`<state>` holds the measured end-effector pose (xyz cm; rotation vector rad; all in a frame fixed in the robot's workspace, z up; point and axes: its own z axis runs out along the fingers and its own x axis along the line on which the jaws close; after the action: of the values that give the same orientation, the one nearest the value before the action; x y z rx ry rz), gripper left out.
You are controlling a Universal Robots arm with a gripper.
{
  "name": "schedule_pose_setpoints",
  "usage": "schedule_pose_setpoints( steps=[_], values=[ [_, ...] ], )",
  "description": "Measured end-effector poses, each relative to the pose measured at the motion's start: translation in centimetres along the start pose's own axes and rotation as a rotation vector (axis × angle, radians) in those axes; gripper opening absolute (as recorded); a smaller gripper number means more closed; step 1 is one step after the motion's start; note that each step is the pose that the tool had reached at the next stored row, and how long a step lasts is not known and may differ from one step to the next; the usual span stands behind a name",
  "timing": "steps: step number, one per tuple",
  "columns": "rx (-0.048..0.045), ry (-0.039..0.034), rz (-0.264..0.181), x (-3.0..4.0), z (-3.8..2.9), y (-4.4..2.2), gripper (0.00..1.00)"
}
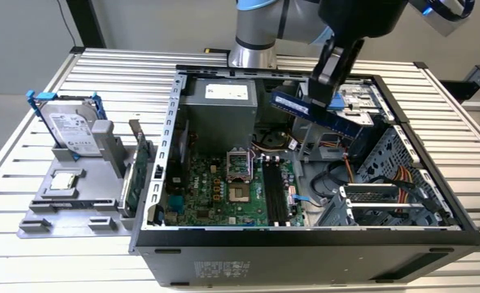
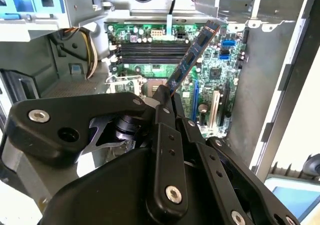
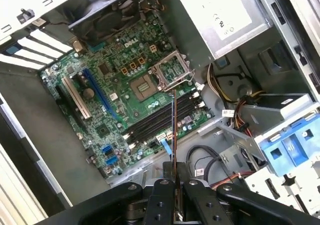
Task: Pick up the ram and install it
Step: 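Insert the ram into the slot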
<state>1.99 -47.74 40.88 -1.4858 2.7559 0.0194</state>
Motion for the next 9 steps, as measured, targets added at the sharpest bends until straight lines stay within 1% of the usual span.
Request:
schedule_pose_setpoints(
  steps=[9],
  values=[
    [0.0014, -0.0007, 0.098, 0.01, 0.01, -0.01, 0.0]
  ],
)
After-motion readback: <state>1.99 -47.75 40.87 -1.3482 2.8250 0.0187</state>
